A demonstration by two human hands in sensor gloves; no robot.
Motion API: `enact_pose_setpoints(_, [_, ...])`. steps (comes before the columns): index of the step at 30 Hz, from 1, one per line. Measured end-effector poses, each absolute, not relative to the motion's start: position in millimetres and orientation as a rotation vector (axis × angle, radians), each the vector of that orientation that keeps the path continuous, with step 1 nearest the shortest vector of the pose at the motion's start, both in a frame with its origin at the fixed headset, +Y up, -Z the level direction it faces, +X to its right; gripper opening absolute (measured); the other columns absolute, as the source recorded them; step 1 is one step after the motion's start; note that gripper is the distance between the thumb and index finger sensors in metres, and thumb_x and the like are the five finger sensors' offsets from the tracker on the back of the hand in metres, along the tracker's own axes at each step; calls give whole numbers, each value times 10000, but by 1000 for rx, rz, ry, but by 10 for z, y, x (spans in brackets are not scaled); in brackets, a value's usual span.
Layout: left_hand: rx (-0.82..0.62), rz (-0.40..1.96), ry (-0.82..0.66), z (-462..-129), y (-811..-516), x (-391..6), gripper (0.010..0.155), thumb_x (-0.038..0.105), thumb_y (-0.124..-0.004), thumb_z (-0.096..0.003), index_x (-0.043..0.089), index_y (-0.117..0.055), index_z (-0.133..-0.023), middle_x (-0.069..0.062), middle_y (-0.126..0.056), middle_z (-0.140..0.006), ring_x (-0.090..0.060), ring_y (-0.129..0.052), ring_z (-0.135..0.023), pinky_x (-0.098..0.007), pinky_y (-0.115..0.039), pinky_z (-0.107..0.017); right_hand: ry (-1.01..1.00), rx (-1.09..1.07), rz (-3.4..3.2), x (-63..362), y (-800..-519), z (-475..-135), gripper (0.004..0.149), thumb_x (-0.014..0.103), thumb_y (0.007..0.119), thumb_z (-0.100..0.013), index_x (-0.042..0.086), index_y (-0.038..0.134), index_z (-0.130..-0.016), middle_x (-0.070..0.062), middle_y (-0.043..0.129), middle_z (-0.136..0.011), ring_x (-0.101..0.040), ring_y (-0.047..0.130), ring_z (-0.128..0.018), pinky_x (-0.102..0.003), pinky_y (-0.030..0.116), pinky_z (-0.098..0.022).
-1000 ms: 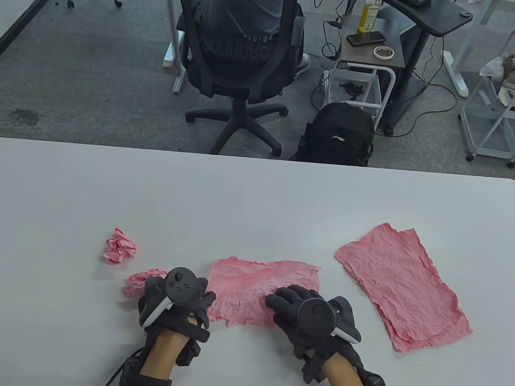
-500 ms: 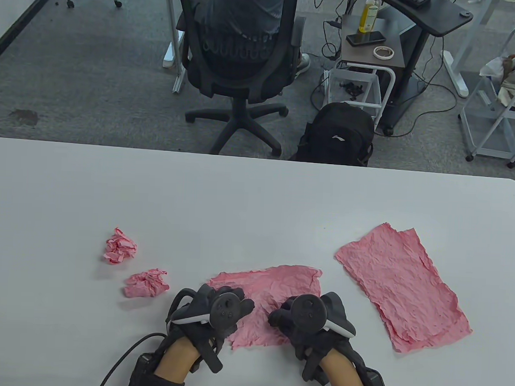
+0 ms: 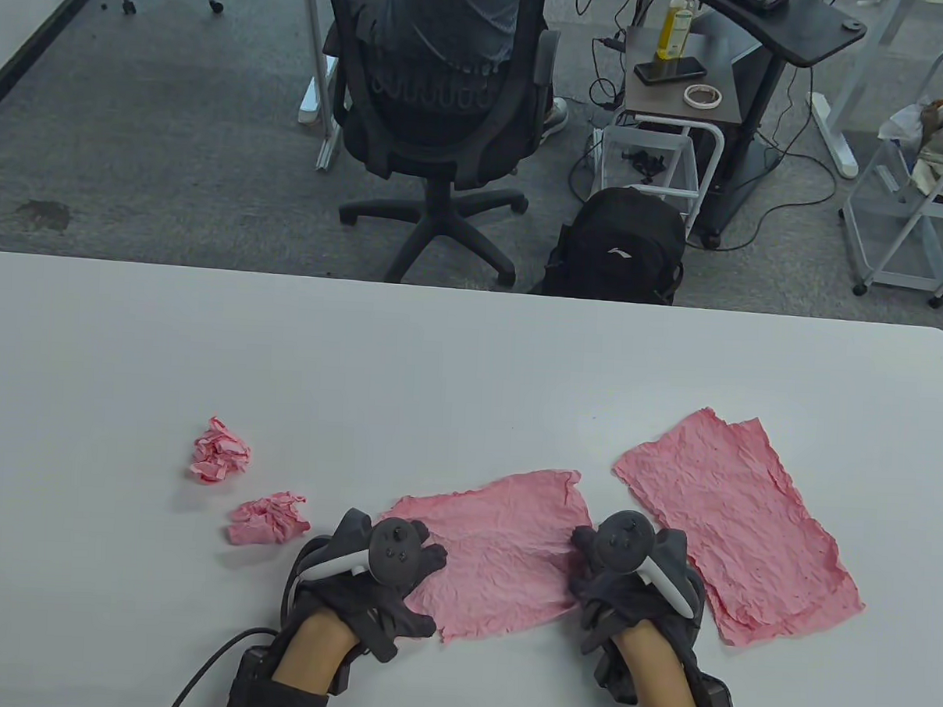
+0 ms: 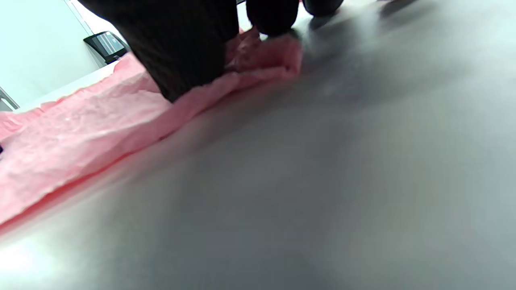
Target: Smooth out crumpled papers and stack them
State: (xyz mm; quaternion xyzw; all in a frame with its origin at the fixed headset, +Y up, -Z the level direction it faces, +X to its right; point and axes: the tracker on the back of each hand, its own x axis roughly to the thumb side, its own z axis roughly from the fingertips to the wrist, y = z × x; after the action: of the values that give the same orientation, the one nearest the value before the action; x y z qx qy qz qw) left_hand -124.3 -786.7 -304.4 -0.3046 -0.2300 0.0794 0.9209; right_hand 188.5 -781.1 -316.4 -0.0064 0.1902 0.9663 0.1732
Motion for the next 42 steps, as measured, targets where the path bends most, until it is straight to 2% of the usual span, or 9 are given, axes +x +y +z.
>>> enact_pose_setpoints(4, [-653, 151, -478, -3022, -7906, -1240, 982, 727, -784, -424, 358, -243, -1156, 17, -45, -1164, -279, -52, -1150, -655, -140, -767, 645, -53, 2730, 1946, -7823, -3138, 707, 393, 790, -504, 264, 399, -1079, -98, 219, -1151, -442, 185, -1031, -706, 290, -673])
enact_pose_setpoints(7, [-611, 212, -473, -3045, -7866, -1273, 734, 567, -632, -524, 350, -348, -1164, 14, -130, -1185, -283, -128, -1165, -655, -180, -772, 682, -142, 2730, 2054, -7827, -3154, 808, 501, 827, -468, 277, 351, -1082, -93, 160, -1157, -435, 128, -1033, -707, 256, -676])
enact_pose_setpoints(10, [-613, 225, -467, -3053, -7860, -1311, 684, 380, -706, -531, 356, -409, -1146, 23, -174, -1181, -276, -163, -1165, -645, -190, -778, 676, -173, 2741, 2098, -7834, -3156, 846, 559, 825, -452, 285, 331, -1082, -93, 146, -1158, -435, 121, -1033, -707, 265, -675])
enact_pose_setpoints(17, [-627, 179, -479, -3054, -7850, -1296, 866, 546, -846, -463, 358, -354, -1151, 13, -134, -1178, -285, -142, -1163, -658, -191, -776, 482, -111, 2815, 1957, -7735, -3144, 672, 373, 826, -491, 226, 513, -1066, -173, 267, -1157, -490, 209, -1019, -712, 288, -665])
enact_pose_setpoints(21, [-634, 141, -479, -3040, -7866, -1244, 947, 624, -845, -431, 350, -295, -1152, -9, -94, -1172, -309, -109, -1154, -672, -181, -770, 118, 353, 2845, 1640, -7604, -3123, 536, 198, 875, -455, 216, 726, -969, -173, 494, -1101, -495, 391, -997, -708, 344, -664])
enact_pose_setpoints(25, [-648, 131, -476, -3039, -7884, -1227, 992, 668, -838, -413, 353, -248, -1146, -9, -53, -1161, -311, -64, -1144, -674, -153, -763, 130, 672, 2851, 1271, -7603, -3040, 460, 113, 868, -439, 205, 834, -888, -144, 787, -953, -452, 743, -847, -620, 622, -584])
enact_pose_setpoints(28, [-647, 132, -481, -3028, -7888, -1230, 962, 657, -808, -435, 348, -238, -1146, -10, -46, -1159, -310, -55, -1142, -673, -149, -761, 351, 516, 2942, 1314, -7726, -3097, 530, 147, 839, -450, 263, 707, -950, -99, 674, -995, -389, 692, -863, -558, 658, -583])
enact_pose_setpoints(38, [-613, 230, -466, -3055, -7840, -1278, 679, 499, -645, -540, 345, -395, -1152, 12, -153, -1185, -288, -141, -1165, -668, -178, -766, 490, -178, 2826, 2013, -7752, -3196, 614, 171, 783, -477, 266, 547, -1035, -133, 451, -1080, -436, 460, -930, -605, 504, -615])
enact_pose_setpoints(42, [-519, 314, -479, -3047, -7812, -1271, 626, 507, -619, -541, 275, -561, -1120, -45, -291, -1194, -349, -262, -1161, -683, -238, -763, 357, -79, 2866, 1995, -7643, -3142, 563, 133, 783, -462, 189, 644, -1005, -203, 523, -1073, -510, 533, -903, -634, 523, -603])
